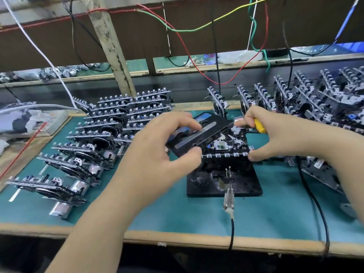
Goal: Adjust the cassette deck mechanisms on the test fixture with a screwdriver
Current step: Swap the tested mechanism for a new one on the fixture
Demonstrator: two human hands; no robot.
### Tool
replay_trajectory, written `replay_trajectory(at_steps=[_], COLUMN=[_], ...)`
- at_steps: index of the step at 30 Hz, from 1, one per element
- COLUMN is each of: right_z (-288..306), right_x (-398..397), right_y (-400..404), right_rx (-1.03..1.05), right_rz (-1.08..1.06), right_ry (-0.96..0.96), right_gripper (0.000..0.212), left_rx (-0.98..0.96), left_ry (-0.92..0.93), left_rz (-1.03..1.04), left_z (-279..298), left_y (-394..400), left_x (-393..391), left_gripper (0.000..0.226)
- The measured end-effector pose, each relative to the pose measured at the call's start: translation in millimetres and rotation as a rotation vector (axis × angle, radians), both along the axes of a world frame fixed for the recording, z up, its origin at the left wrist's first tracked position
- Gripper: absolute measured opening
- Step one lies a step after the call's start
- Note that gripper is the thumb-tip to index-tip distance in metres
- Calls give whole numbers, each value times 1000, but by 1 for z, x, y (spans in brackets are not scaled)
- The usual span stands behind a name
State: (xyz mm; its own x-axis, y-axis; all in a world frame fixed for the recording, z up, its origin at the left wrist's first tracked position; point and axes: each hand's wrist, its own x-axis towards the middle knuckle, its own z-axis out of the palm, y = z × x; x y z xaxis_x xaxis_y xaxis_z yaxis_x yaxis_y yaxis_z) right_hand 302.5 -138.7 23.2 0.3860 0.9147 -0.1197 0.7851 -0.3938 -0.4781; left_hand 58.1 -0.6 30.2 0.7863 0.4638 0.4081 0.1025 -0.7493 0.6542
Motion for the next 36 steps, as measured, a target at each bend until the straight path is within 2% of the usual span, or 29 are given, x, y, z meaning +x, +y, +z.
replay_trajectory(at_steps=[2,5,7,12,15,17,21,25,27,31,33,36], right_z=[1,-1,-13,-33,-30,-28,-24,-30,-34,-39,-39,-35], right_x=[-7,-29,-38,-38,-38,-39,-39,-38,-39,-40,-43,-49], right_y=[-5,-7,-5,-2,1,2,3,3,2,1,0,0], right_rx=[96,448,592,665,694,712,756,725,731,818,830,881], right_rz=[0,-49,-86,-144,-153,-155,-175,-208,-236,-311,-331,-373], right_ry=[107,255,268,197,191,200,250,222,236,402,413,400], right_gripper=[47,30,26,32,28,24,24,24,25,28,29,32], left_rx=[7,58,124,234,298,253,-15,71,86,-105,-175,-464], left_ry=[51,192,262,315,336,320,270,340,299,145,23,-256], left_rz=[-106,-203,-227,-197,-201,-206,-149,-188,-189,-141,-113,-41], left_z=[0,-15,-25,-27,-27,-27,-23,-23,-25,-28,-28,-26], left_y=[11,26,35,41,39,37,36,39,41,40,37,27], left_x=[35,65,71,74,75,73,71,71,71,70,74,79], left_gripper=[25,23,22,23,22,22,15,20,19,15,9,2])
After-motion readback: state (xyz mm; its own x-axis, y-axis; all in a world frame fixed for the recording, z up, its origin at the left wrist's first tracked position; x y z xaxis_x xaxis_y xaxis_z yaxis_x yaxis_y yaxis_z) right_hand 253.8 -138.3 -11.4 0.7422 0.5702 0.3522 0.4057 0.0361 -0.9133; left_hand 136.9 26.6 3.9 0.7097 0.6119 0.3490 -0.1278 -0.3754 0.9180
